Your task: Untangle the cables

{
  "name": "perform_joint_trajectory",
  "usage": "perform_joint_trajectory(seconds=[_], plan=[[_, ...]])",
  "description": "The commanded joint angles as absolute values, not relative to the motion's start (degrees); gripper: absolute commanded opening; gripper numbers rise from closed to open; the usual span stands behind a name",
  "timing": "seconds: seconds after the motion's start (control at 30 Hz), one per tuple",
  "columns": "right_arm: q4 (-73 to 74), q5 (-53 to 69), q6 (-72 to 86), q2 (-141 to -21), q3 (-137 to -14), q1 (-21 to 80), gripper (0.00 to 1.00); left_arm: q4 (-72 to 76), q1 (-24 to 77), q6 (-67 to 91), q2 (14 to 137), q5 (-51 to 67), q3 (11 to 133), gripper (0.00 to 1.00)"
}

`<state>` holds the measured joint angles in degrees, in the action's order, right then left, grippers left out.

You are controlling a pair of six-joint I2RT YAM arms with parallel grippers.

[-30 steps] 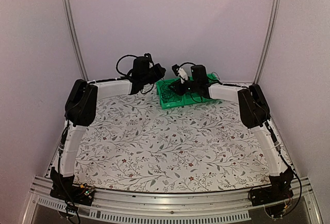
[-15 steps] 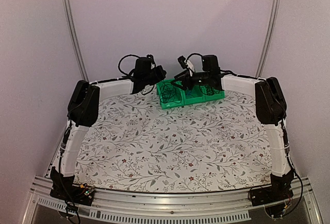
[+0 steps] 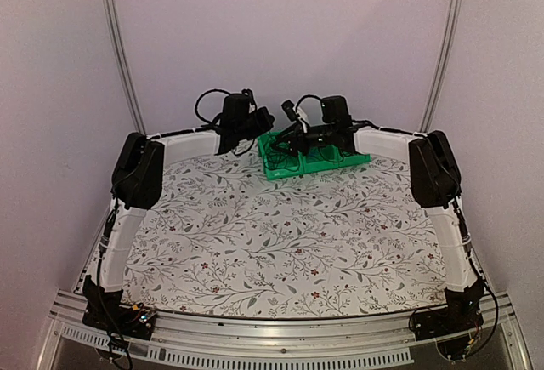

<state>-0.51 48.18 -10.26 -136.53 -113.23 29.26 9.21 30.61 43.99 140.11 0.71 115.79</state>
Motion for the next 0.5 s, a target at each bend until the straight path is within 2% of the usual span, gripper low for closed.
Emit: perform_joint_trajectory(seconds=[0.0, 0.07, 0.13, 0.3, 0.33, 0.47], plan=[[-1.6, 43.3, -7.1, -138.2, -116.2, 29.7, 0.57, 10.5, 30.1, 44.1, 140.7, 0.7, 117.4, 0.01], [-1.5, 42.2, -6.7, -138.9, -117.1, 29.7, 0.55, 10.6, 30.2, 44.4, 141.0, 0.7, 117.6, 0.01], [-1.4, 42.2, -6.6, -139.8, -117.7, 29.7, 0.45, 10.6, 30.2, 44.5, 141.1, 0.9, 117.8, 0.01], [-2.7, 43.5, -5.5, -139.9, -117.7, 29.7, 0.04, 10.1, 30.2, 44.3, 141.0, 1.0, 117.7, 0.01], [-3.5, 43.9, -5.0, -139.6, -117.7, 29.7, 0.00, 9.8, 30.2, 44.2, 140.9, 1.0, 117.5, 0.02], [-9.0, 45.2, -1.8, -138.0, -117.7, 29.1, 0.00, 8.9, 30.1, 43.4, 139.8, 0.3, 115.3, 0.15]])
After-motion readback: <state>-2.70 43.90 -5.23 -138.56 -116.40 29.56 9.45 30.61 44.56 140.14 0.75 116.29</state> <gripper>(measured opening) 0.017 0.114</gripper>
